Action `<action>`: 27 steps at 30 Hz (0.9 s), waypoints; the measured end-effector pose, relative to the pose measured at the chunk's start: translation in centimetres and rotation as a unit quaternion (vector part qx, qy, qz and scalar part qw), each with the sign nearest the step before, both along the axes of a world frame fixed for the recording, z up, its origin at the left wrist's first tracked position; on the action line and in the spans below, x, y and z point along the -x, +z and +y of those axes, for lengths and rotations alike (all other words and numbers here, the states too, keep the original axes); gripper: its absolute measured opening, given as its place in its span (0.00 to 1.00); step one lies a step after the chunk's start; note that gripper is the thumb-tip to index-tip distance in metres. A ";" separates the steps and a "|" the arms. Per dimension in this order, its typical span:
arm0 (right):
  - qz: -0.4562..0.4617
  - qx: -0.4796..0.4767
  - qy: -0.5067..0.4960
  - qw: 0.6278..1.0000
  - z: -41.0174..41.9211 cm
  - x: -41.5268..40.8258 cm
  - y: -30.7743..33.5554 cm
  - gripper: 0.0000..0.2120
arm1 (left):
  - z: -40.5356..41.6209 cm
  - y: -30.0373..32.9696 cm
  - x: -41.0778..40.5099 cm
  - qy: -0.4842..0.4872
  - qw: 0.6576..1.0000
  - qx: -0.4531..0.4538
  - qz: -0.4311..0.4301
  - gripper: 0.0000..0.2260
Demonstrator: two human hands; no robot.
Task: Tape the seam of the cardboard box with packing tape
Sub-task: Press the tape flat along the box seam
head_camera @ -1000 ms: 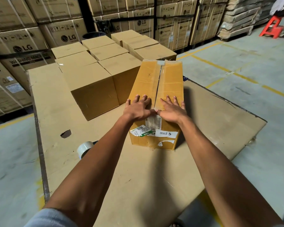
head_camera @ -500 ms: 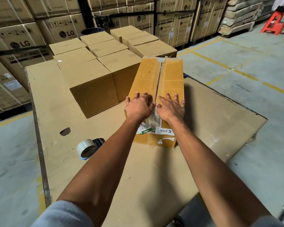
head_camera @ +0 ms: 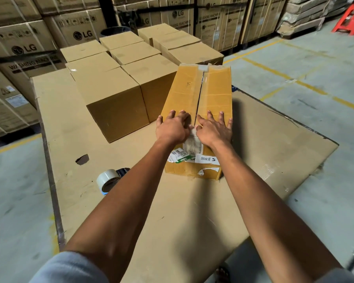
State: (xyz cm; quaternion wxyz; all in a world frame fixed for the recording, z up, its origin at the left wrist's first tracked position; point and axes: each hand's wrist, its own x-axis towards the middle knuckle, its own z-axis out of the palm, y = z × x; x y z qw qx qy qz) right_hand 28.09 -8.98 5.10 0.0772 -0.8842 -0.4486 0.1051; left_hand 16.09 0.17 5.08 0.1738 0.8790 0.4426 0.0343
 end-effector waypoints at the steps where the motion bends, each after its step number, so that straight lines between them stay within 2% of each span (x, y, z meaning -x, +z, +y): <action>1: -0.005 -0.004 -0.006 1.000 0.2 0.3 0.2 0.25 | -0.2 -0.1 -0.2 0.015 1.000 -0.012 -0.010 0.27; 4: -0.012 -0.007 -0.017 1.000 0.4 0.9 0.5 0.24 | -0.4 -0.4 -0.3 0.017 0.999 -0.037 -0.034 0.23; 6: -0.004 -0.005 -0.003 1.000 0.1 0.4 0.4 0.25 | -0.2 -0.2 0.3 -0.012 0.999 -0.027 -0.027 0.24; 8: 0.030 0.004 0.022 0.999 -0.2 -0.4 0.5 0.28 | 0.7 0.2 0.9 -0.059 0.998 0.009 -0.021 0.28; 11: 0.087 0.021 0.047 0.995 -0.8 -1.3 1.0 0.34 | 1.9 0.6 1.6 -0.092 0.992 0.081 -0.024 0.41; 12: 0.092 0.021 0.050 0.994 -0.8 -1.5 1.1 0.35 | 2.1 0.6 1.6 -0.097 0.991 0.087 -0.022 0.41; 15: 0.060 0.006 0.047 0.997 -0.6 -1.5 0.7 0.32 | 2.2 -0.1 1.1 -0.088 0.995 0.040 -0.016 0.32; 19: 0.013 -0.030 0.019 0.999 -0.4 -1.0 -0.1 0.27 | 1.1 -0.7 0.0 -0.008 1.000 -0.010 -0.013 0.27; 23: -0.005 -0.057 -0.025 0.998 -0.1 0.0 0.3 0.24 | -0.4 -0.4 -0.6 0.023 0.998 -0.058 -0.004 0.21; 27: 0.006 -0.096 -0.023 0.995 -0.9 -0.2 0.4 0.22 | -1.6 -1.0 0.1 -0.009 0.997 -0.075 -0.008 0.24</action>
